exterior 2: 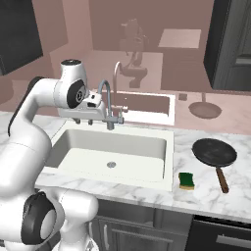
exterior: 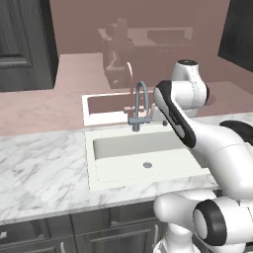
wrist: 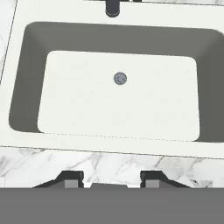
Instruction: Pick the pan and sponge and place them into the sink. Then turn on the water.
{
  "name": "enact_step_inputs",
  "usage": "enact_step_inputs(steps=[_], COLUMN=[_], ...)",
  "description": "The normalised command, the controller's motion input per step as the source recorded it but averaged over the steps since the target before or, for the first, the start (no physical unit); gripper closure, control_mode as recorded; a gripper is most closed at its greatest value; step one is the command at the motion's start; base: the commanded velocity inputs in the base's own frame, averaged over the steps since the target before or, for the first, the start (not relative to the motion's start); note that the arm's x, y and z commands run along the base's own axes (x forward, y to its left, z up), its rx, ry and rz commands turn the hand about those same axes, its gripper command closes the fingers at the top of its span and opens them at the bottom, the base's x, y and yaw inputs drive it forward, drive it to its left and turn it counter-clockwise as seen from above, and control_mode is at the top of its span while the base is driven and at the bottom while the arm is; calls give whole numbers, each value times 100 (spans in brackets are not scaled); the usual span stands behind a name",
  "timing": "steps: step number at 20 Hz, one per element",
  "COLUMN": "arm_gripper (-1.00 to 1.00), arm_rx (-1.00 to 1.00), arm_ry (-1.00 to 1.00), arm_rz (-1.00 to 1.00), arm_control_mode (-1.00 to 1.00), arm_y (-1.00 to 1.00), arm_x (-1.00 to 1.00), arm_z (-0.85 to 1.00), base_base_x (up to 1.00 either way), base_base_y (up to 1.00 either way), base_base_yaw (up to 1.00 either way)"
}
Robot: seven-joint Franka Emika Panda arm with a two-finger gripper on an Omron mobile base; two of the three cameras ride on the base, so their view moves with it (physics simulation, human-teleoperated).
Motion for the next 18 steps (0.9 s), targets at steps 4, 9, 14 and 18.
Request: enact_step_inputs(steps=[4, 9, 14, 18], arm_gripper=[-100, -100, -100, -100], arm_rx=[0, 0, 0, -1], arm_ry=[0, 0, -2, -1], arm_rz=[0, 0, 0, 0], arm_control_mode=[-100, -100, -100, -100], arm_y=[-19, -36, -39, -53], arm_x=[-3, -17, -37, -32], arm_z=[-2, -5, -6, -2], base_base_x=[0, 0, 0, 0], base_base_y=[0, 0, 0, 0], base_base_yaw=[0, 0, 0, 0])
